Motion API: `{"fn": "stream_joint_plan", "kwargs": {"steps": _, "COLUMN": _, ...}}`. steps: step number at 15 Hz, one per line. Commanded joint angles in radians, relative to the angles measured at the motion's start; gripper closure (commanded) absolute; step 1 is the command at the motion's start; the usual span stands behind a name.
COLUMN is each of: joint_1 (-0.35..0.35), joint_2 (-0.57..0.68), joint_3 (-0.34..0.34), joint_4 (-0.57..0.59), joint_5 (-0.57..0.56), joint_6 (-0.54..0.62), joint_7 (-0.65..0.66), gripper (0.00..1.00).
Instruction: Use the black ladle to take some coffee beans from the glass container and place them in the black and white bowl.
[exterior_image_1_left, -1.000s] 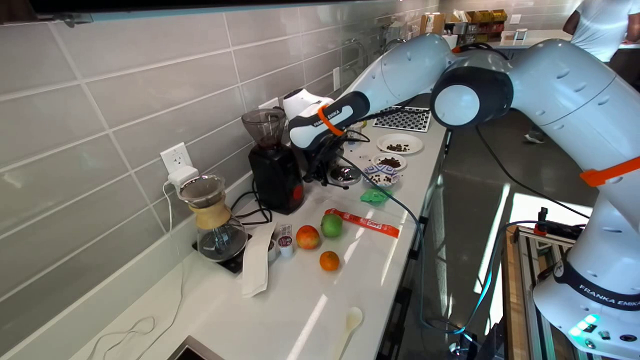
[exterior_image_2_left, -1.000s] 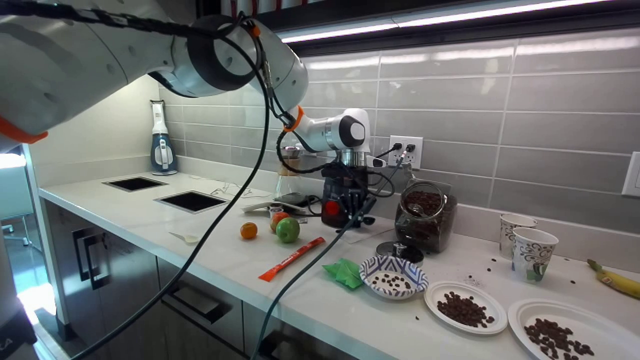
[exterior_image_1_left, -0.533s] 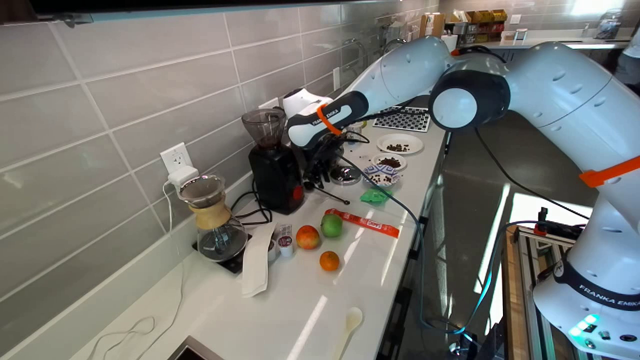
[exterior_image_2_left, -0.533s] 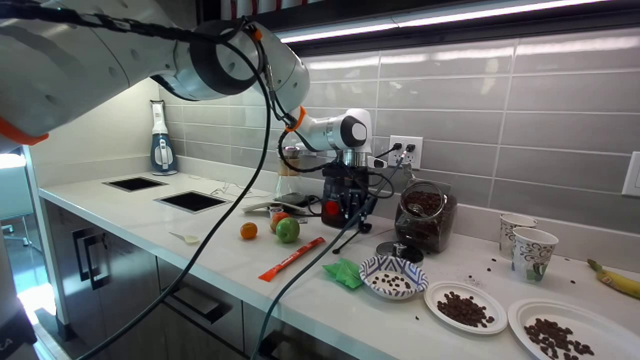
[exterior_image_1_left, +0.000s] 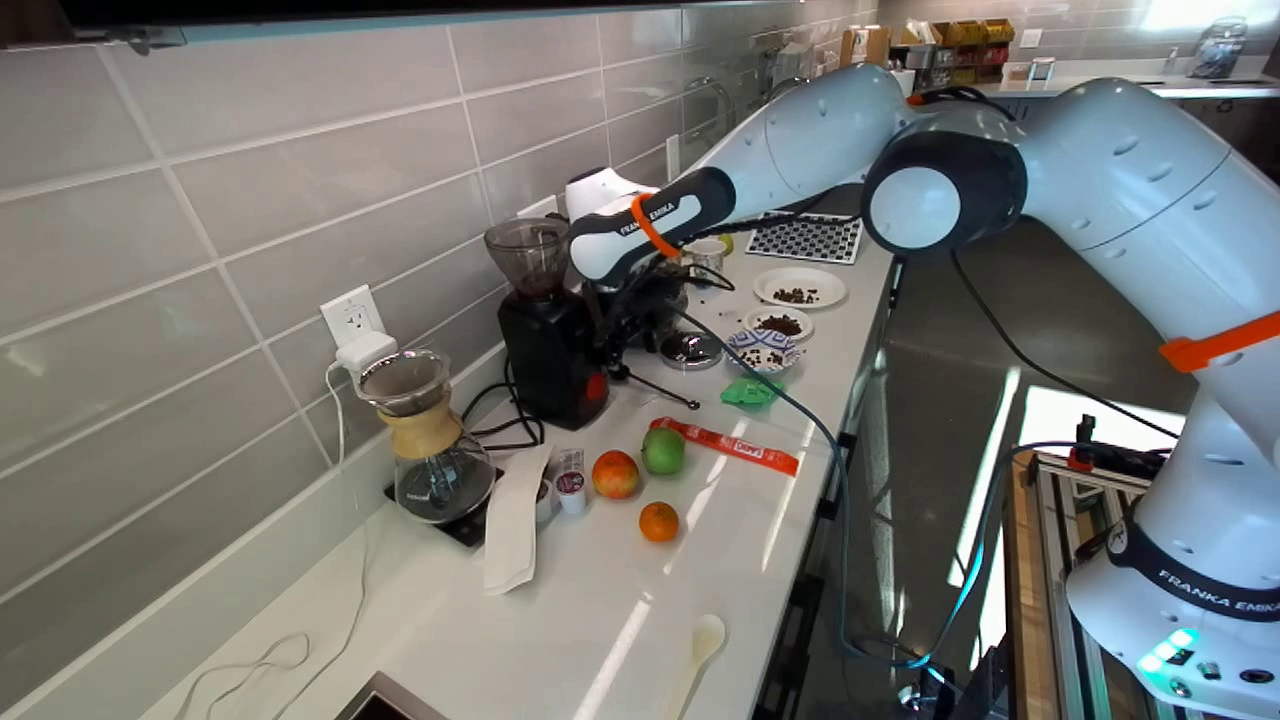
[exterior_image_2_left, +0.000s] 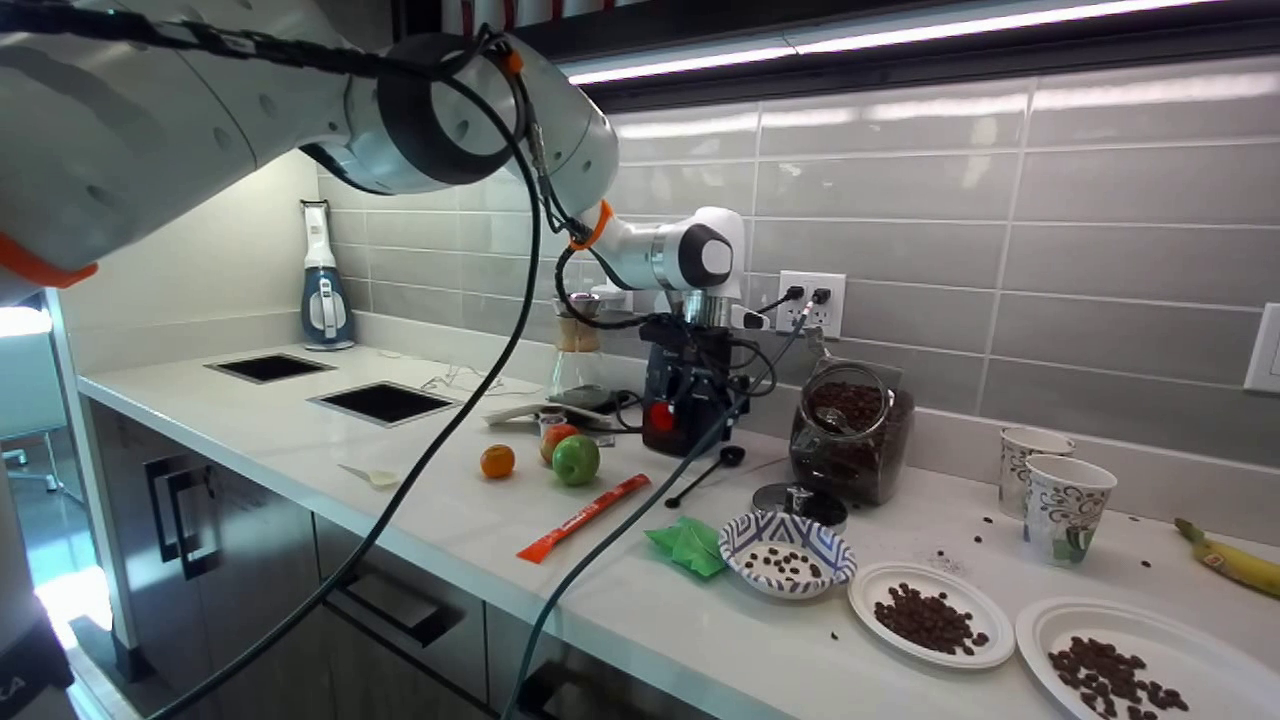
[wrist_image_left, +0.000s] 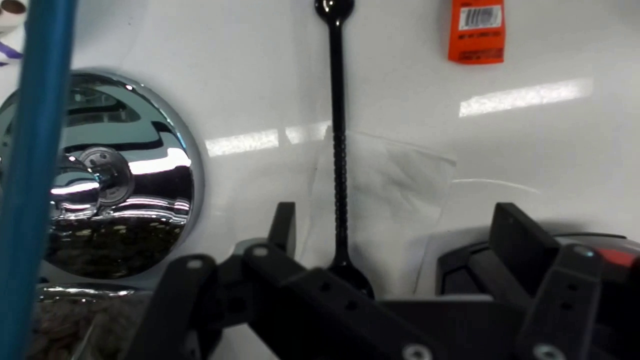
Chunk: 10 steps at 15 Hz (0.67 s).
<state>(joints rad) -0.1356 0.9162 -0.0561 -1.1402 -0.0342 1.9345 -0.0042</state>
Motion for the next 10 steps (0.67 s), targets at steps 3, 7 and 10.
{"fn": "stream_joint_plan", "kwargs": {"steps": 3, "joint_1": -0.012, "joint_2": -0.110, "joint_3": 0.031, "joint_4": -0.114, "joint_5": 0.077, "joint_6": -0.018, "joint_7": -0.004, "gripper": 0.00}}
{"fn": "stream_joint_plan", "kwargs": {"steps": 7, "joint_1": -0.003, "joint_2": -0.198, "joint_3": 0.021, "joint_4": -0.211, "joint_5": 0.104, "joint_6": 0.010, "joint_7": 0.045, "gripper": 0.00}}
{"fn": "stream_joint_plan", "kwargs": {"steps": 10, "joint_1": 0.000, "joint_2": -0.271, "joint_3": 0.004, "joint_4": -0.290, "joint_5": 0.109, "joint_6": 0.026, "joint_7": 0.097, "gripper": 0.00}}
